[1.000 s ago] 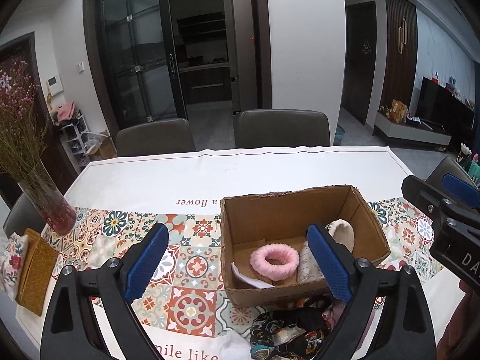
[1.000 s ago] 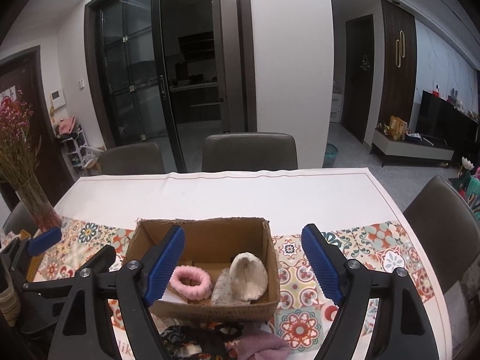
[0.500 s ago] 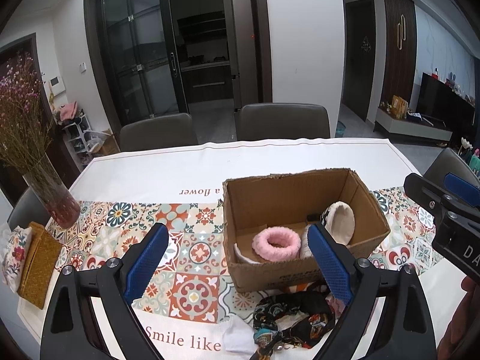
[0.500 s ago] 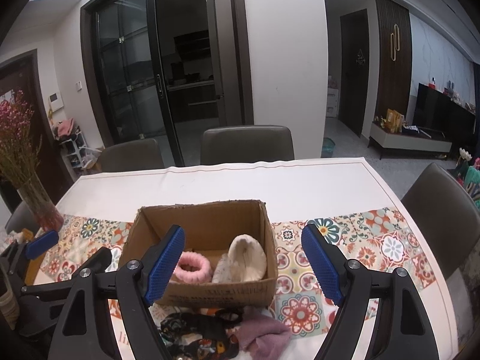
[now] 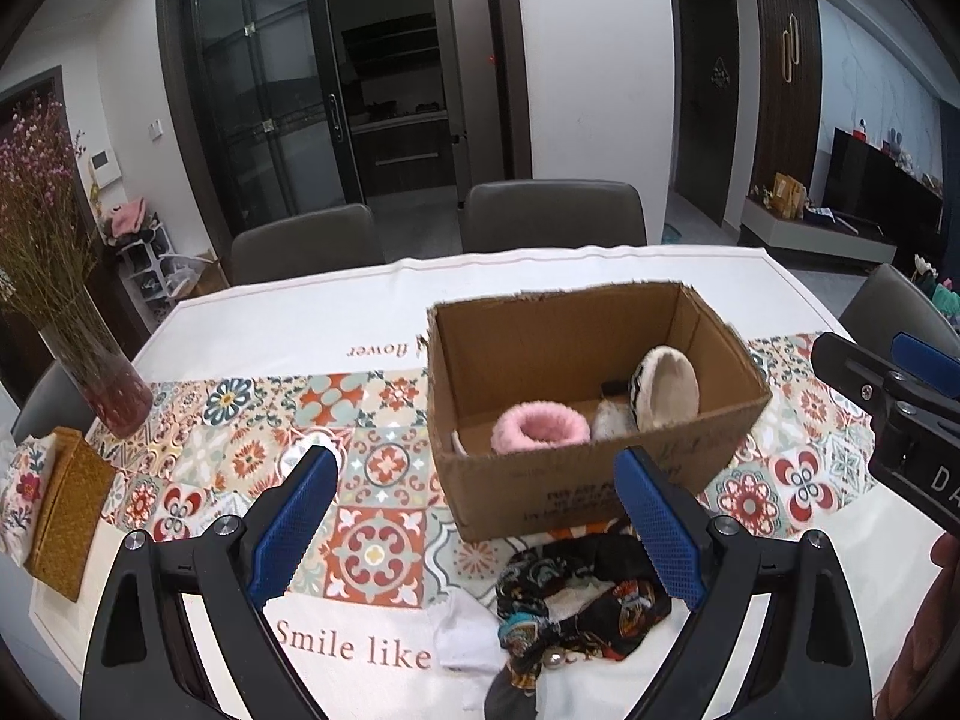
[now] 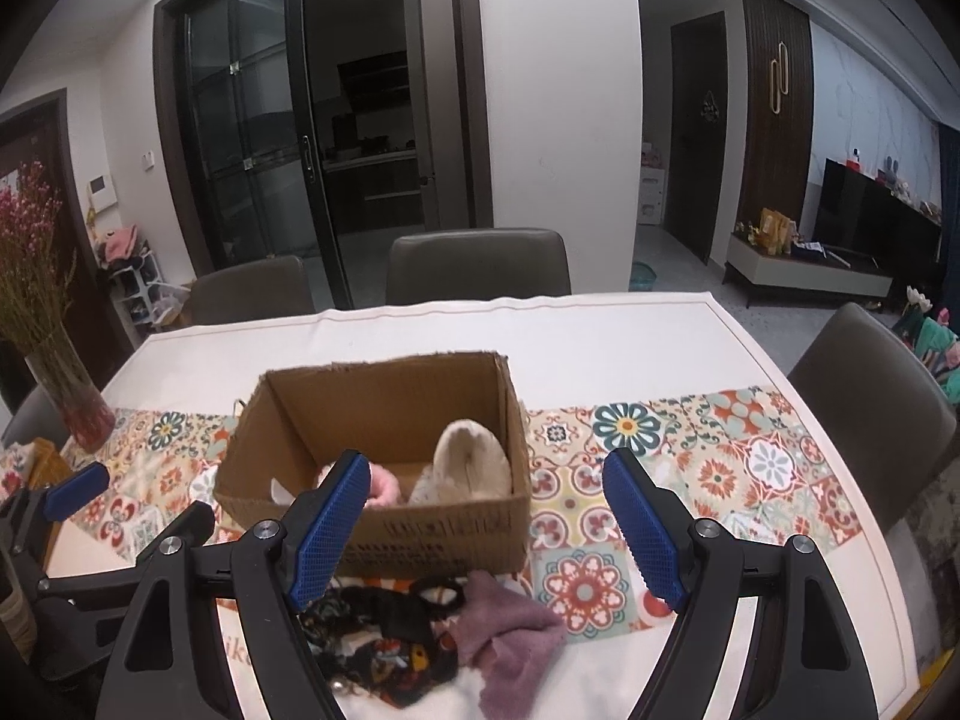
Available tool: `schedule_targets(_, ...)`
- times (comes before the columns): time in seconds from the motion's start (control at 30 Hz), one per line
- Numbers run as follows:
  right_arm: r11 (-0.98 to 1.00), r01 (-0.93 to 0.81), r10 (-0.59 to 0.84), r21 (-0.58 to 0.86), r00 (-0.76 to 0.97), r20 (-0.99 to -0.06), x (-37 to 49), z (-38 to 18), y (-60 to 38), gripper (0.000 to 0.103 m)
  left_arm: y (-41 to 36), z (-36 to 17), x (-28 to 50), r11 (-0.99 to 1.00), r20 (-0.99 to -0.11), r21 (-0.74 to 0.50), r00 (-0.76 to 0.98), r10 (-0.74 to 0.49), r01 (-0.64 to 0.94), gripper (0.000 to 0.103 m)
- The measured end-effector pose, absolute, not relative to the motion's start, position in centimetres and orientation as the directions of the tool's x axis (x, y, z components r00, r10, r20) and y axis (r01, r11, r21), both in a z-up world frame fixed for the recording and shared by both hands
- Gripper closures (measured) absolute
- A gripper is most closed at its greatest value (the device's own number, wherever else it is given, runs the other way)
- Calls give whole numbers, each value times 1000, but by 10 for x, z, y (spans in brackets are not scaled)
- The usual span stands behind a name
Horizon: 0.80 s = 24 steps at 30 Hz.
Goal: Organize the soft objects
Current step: 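Withdraw both tools from the box back toward the scarf and towel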
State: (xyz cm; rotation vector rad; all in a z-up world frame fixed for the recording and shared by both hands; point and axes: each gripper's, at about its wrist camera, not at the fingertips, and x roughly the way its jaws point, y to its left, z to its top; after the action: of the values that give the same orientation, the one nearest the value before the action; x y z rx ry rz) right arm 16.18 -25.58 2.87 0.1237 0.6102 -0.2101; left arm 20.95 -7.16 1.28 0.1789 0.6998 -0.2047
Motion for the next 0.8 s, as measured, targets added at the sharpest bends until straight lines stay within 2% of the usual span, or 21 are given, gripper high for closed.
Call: schedule_targets(0.8,956,293,-212,5,701,-681,133,-50,-263,22,-75,-61,184,960,-732,80,669,-126,269,8)
